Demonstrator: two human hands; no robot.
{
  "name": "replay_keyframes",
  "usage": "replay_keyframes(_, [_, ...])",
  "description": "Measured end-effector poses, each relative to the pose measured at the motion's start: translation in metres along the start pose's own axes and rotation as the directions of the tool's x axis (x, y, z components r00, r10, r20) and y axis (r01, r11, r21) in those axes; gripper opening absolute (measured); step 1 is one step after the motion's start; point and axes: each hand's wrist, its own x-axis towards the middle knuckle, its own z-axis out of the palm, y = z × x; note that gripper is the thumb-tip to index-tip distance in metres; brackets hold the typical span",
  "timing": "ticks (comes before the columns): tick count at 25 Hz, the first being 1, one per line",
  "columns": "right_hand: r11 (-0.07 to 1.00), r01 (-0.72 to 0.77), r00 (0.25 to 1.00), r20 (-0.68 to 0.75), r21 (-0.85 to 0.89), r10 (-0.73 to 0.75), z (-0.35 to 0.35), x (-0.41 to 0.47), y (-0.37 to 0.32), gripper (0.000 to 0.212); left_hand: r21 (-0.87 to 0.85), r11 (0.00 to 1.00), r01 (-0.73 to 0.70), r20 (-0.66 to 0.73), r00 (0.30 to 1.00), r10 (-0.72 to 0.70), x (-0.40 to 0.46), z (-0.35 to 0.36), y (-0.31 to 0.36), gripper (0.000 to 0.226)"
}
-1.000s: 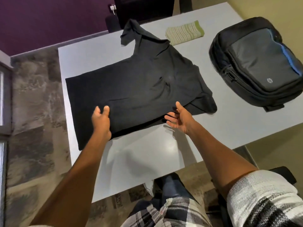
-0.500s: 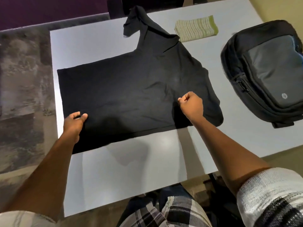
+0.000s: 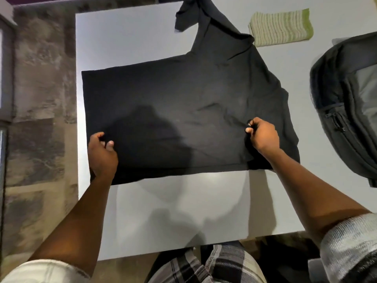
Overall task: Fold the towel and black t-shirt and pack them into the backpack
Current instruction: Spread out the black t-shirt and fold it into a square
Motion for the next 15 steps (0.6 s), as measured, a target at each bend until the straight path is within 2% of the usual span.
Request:
replay_keyframes(2, [0.994,0.105,0.988,-0.112,-0.031,-0.108,0.005,-0.001,-0.009,0.018,0.068,0.998,-0.008,-0.143,0.990,0.018,-0.009,0.006,0.014,0.057])
replay_keyframes(3, [0.978,0.200,0.963,-0.172,-0.058,-0.207,0.010,-0.004,-0.019,0.025,0.085,0.994,-0.072,-0.170,0.982,0.086,-0.017,0.012,0.025,0.062])
replay_keyframes(5, [0.901,0.431,0.881,-0.190,-0.051,-0.433,0.027,-0.014,-0.047,0.040,0.089,0.947,-0.309,-0.040,0.949,0.313,-0.039,0.035,0.048,0.064])
replay_keyframes(6, [0.850,0.526,0.841,-0.135,-0.024,-0.524,0.040,-0.019,-0.062,0.048,0.083,0.909,-0.408,0.079,0.912,0.402,-0.051,0.051,0.059,0.064])
replay_keyframes(8, [0.787,0.616,0.787,0.054,-0.027,-0.614,0.071,-0.026,-0.083,0.059,0.143,0.846,-0.513,0.297,0.838,0.458,-0.073,0.083,0.073,0.066])
replay_keyframes(10, [0.772,0.617,0.787,0.138,-0.152,-0.602,0.091,-0.017,-0.081,0.065,0.271,0.780,-0.564,0.380,0.807,0.452,-0.079,0.104,0.069,0.070])
replay_keyframes(12, [0.766,0.562,0.822,0.109,-0.311,-0.559,0.091,0.001,-0.062,0.068,0.367,0.700,-0.613,0.386,0.785,0.484,-0.073,0.109,0.053,0.074])
replay_keyframes(15, [0.823,0.383,0.914,0.041,-0.420,-0.404,0.071,0.029,-0.028,0.072,0.399,0.681,-0.614,0.361,0.788,0.500,-0.067,0.106,0.043,0.078])
